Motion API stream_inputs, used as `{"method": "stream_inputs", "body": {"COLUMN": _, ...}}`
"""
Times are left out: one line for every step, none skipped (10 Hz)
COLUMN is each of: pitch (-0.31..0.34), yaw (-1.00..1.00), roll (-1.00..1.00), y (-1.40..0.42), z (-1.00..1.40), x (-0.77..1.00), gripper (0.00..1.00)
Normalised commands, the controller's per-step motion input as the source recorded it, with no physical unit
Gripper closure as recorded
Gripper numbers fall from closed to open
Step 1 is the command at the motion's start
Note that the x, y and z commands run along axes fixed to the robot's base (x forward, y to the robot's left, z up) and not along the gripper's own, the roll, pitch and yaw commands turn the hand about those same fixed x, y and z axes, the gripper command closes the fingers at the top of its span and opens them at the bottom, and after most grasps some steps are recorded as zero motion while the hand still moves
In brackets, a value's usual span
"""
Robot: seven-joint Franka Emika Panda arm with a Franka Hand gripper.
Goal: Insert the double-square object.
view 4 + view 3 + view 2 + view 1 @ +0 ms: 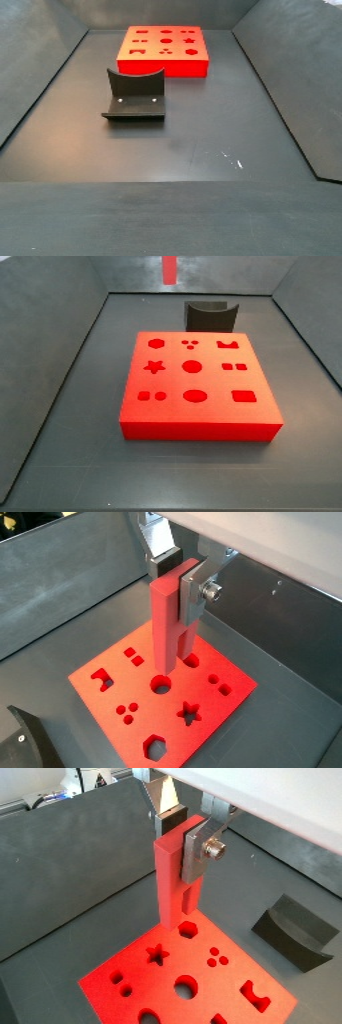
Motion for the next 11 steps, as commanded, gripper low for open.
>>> {"method": "stream_inputs", "body": {"pitch": 0.000, "yaw": -0.23, "roll": -0.07, "y": 0.00, "z": -0.36, "x": 0.29, "gripper": 1.00}}
{"method": "stream_inputs", "body": {"pitch": -0.017, "yaw": -0.29, "roll": -0.12, "y": 0.06, "z": -0.33, "x": 0.30, "gripper": 1.00}}
{"method": "stream_inputs", "body": {"pitch": -0.076, "yaw": -0.35, "roll": -0.22, "y": 0.15, "z": -0.35, "x": 0.30, "gripper": 1.00}}
{"method": "stream_inputs", "body": {"pitch": -0.113, "yaw": -0.40, "roll": -0.27, "y": 0.17, "z": -0.38, "x": 0.33, "gripper": 1.00}}
{"method": "stream_inputs", "body": {"pitch": -0.103, "yaw": -0.47, "roll": -0.23, "y": 0.09, "z": -0.37, "x": 0.39, "gripper": 1.00}}
{"method": "stream_inputs", "body": {"pitch": -0.109, "yaw": -0.49, "roll": -0.21, "y": 0.06, "z": -0.41, "x": 0.39, "gripper": 1.00}}
{"method": "stream_inputs", "body": {"pitch": -0.107, "yaw": -0.49, "roll": -0.16, "y": 0.00, "z": -0.45, "x": 0.42, "gripper": 1.00}}
{"method": "stream_inputs", "body": {"pitch": -0.093, "yaw": -0.44, "roll": -0.08, "y": 0.00, "z": -0.47, "x": 0.44, "gripper": 1.00}}
{"method": "stream_inputs", "body": {"pitch": -0.051, "yaw": -0.37, "roll": -0.01, "y": -0.15, "z": -0.46, "x": 0.48, "gripper": 1.00}}
{"method": "stream_inputs", "body": {"pitch": 0.000, "yaw": -0.37, "roll": 0.00, "y": -0.23, "z": -0.42, "x": 0.55, "gripper": 1.00}}
{"method": "stream_inputs", "body": {"pitch": 0.037, "yaw": -0.42, "roll": 0.13, "y": -0.25, "z": -0.32, "x": 0.51, "gripper": 1.00}}
